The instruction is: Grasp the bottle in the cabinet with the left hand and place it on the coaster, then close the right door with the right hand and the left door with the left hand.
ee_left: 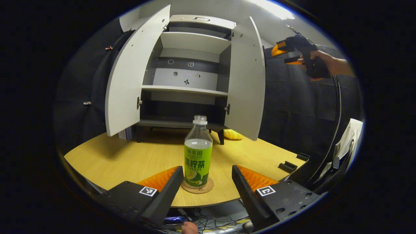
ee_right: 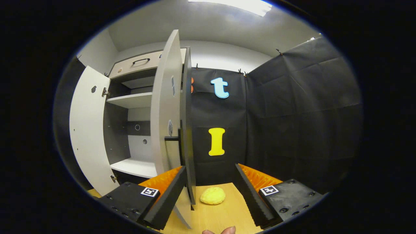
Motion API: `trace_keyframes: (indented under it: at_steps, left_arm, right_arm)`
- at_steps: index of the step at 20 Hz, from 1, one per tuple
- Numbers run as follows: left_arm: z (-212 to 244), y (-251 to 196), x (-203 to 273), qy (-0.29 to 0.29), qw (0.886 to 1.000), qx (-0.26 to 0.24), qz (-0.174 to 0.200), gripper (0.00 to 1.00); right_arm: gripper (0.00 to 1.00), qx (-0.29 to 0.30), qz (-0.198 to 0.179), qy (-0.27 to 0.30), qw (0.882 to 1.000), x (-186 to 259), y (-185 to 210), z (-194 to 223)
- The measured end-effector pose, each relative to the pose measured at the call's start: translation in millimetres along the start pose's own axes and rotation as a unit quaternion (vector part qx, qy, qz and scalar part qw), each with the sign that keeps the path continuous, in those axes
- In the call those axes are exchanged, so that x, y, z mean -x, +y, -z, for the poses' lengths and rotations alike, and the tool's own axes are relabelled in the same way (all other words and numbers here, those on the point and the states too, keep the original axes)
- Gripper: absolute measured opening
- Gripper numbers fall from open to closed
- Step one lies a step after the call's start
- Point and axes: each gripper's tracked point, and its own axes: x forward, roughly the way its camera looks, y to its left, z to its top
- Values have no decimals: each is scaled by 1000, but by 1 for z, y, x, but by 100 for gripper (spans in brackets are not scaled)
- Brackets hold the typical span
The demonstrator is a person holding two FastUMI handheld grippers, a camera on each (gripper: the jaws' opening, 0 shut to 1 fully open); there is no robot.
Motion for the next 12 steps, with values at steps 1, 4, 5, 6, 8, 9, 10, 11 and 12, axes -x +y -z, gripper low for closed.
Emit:
trace_keyframes:
  at_steps: [1, 4, 5, 6, 8, 9, 10, 11, 12]
  left_arm:
    - [-18, 2, 6, -11, 1000, -3, -13, 95]
    - [-65, 17, 29, -38, 997, -2, -64, 95]
    - [-80, 25, 35, -45, 996, 1, -81, 95]
    - [-94, 35, 41, -52, 994, 2, -99, 95]
    - [-126, 53, 55, -71, 989, -3, -129, 95]
    - [-143, 64, 62, -83, 987, -6, -141, 95]
    - [-156, 73, 70, -93, 984, -9, -150, 95]
    - [-167, 84, 78, -99, 982, -10, -161, 95]
    - [-177, 96, 86, -102, 980, -8, -173, 95]
  right_arm:
    - [97, 0, 6, 4, 1000, -6, -10, 3]
    - [97, 13, 17, 10, 1000, -27, -33, 8]
    - [97, 19, 17, 13, 1000, -36, -37, 11]
    - [97, 24, 15, 20, 999, -41, -38, 15]
    - [97, 30, -1, 25, 999, -52, -29, 18]
    - [97, 35, -13, 24, 999, -56, -21, 18]
    - [97, 41, -20, 26, 999, -59, -16, 19]
    - [98, 45, -26, 21, 998, -61, -11, 16]
    - [97, 44, -28, 8, 999, -64, -8, 9]
